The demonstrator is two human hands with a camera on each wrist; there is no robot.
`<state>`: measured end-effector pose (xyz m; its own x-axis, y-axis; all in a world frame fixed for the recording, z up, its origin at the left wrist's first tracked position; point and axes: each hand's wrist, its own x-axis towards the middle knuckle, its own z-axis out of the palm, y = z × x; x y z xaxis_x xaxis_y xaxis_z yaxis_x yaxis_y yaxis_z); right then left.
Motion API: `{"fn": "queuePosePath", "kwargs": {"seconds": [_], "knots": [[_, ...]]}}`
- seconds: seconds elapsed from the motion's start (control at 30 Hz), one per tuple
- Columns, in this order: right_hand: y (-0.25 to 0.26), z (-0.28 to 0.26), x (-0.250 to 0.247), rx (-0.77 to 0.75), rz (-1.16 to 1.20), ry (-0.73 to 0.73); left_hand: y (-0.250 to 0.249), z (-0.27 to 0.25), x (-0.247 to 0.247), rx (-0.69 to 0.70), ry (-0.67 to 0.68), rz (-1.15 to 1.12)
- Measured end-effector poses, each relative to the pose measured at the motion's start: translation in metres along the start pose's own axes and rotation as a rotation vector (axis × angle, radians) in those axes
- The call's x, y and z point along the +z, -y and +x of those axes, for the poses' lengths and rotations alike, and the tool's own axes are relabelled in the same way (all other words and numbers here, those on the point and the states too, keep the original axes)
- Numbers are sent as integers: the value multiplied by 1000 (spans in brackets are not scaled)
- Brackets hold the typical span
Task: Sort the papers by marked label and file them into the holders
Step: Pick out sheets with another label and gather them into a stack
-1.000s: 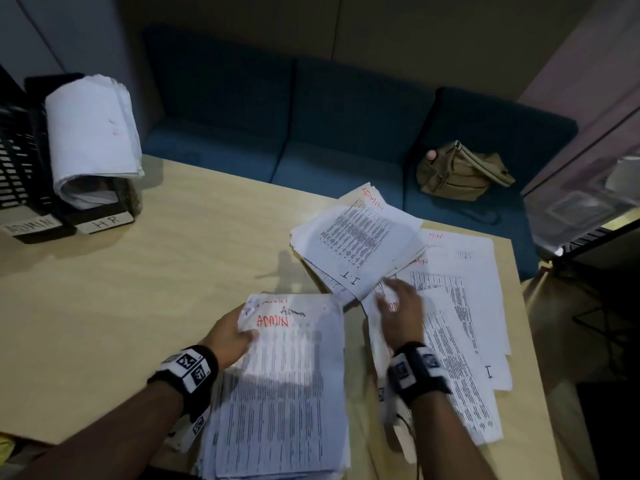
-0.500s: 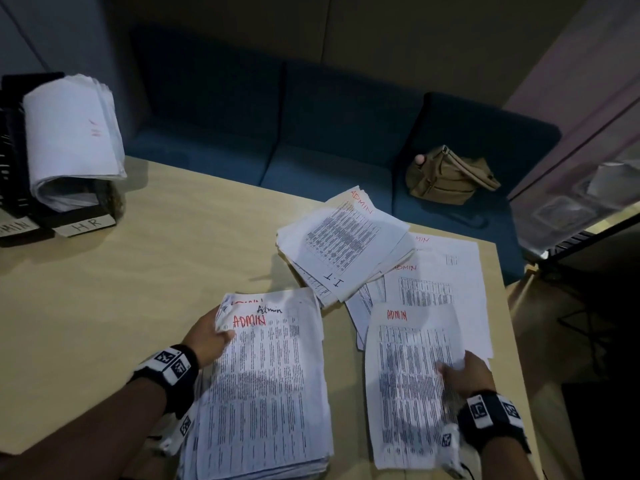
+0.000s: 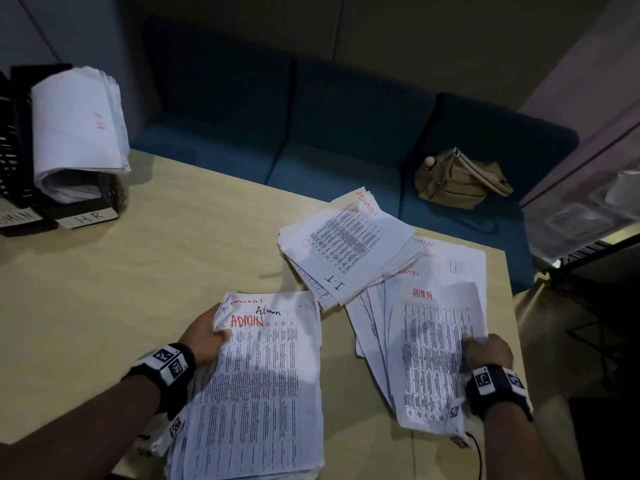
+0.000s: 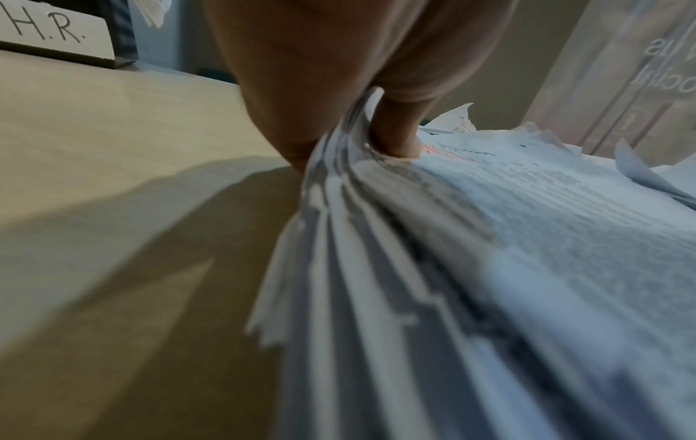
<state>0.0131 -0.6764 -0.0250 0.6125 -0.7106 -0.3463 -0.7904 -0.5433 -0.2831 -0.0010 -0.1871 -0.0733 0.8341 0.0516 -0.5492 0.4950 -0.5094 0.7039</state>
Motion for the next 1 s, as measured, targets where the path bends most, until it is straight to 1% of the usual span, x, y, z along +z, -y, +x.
{"fn": "queuePosePath", "kwargs": {"seconds": [0.17,0.23,0.33,0.43,0.47,0.57,0.63,0.7,0.77,0.8,0.87,0.93,1.0], "knots": [[-3,-9,5,-25,64,-86,3,6,-4,34,28,29],[-8,-12,-1,-43,77,-155,4,5,-4,33,29,29],[-15,-13,-20,-31,52,-214,2,3,-2,13,12,19],[-16,-14,-50,-80,13,-194,0,1,-1,10,9,14],[-15,-17,-61,-94,58,-206,-2,-1,-1,9,7,3],[-9,-36,-94,-172,277,-305,-8,-5,-1,21,12,-15],[3,-58,-107,-243,413,-312,-9,-9,-1,29,19,-19],[15,-76,-102,-312,504,-259,-8,-12,-4,25,21,-47],[26,-90,-77,-383,496,-154,-6,-16,-6,9,36,-130],[33,-97,-59,-404,463,-85,-4,-17,-7,-11,42,-172],[45,-111,-13,-394,441,85,-2,-21,-7,-17,66,-227],[57,-128,33,-412,424,225,0,-26,-5,5,92,-254],[68,-152,72,-436,387,348,-3,-31,-2,27,70,-329]]}}
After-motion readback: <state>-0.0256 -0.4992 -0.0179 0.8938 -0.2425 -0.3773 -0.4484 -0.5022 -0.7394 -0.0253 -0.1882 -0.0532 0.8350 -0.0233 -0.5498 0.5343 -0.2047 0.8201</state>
